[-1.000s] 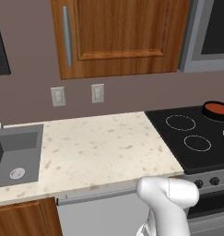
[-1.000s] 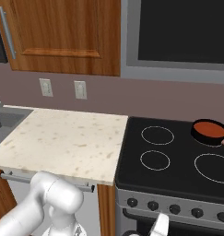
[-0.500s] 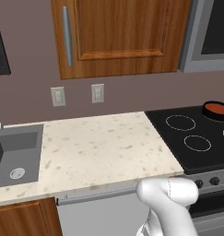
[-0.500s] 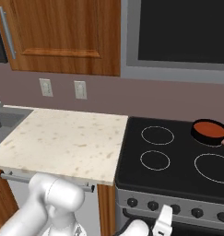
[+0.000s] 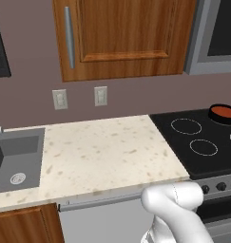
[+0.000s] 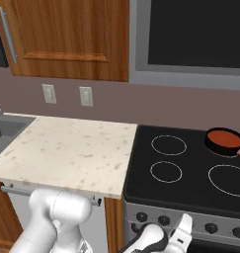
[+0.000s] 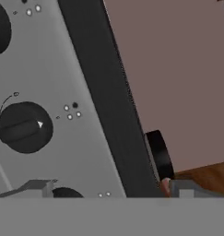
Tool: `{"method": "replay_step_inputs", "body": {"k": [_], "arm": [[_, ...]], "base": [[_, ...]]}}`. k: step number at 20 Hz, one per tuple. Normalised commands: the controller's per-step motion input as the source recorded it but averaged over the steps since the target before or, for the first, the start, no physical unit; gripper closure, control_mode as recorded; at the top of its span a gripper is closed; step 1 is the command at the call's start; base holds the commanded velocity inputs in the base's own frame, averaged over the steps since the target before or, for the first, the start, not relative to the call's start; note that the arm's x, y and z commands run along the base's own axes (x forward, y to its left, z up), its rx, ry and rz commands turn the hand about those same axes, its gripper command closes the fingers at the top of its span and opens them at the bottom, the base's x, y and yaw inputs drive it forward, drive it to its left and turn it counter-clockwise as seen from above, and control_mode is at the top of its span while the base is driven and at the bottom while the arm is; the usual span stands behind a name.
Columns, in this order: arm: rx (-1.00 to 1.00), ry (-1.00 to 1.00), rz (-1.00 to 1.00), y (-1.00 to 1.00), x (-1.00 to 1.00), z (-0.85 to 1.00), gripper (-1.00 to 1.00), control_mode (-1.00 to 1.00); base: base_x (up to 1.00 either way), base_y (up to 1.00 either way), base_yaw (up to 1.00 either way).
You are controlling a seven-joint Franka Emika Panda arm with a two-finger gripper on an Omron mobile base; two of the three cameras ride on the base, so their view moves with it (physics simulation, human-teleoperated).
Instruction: Wait until the marinara sauce is simmered to a deep red color and then turn off the stove.
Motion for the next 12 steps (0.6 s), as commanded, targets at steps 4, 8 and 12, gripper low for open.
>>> {"method": "replay_step_inputs", "body": {"k": [4,8,12], "arm": [[0.23,0.00,0.00,-0.36,0.04,-0.21,-1.00,-1.00],[0.14,0.00,0.00,-0.22,0.01,-0.22,-1.00,-1.00],[0.03,-0.03,0.00,-0.03,0.00,-0.17,-1.00,-1.00]], "base": [[0.00,0.00,0.00],[0.00,0.00,0.00],[0.00,0.00,0.00]]}}
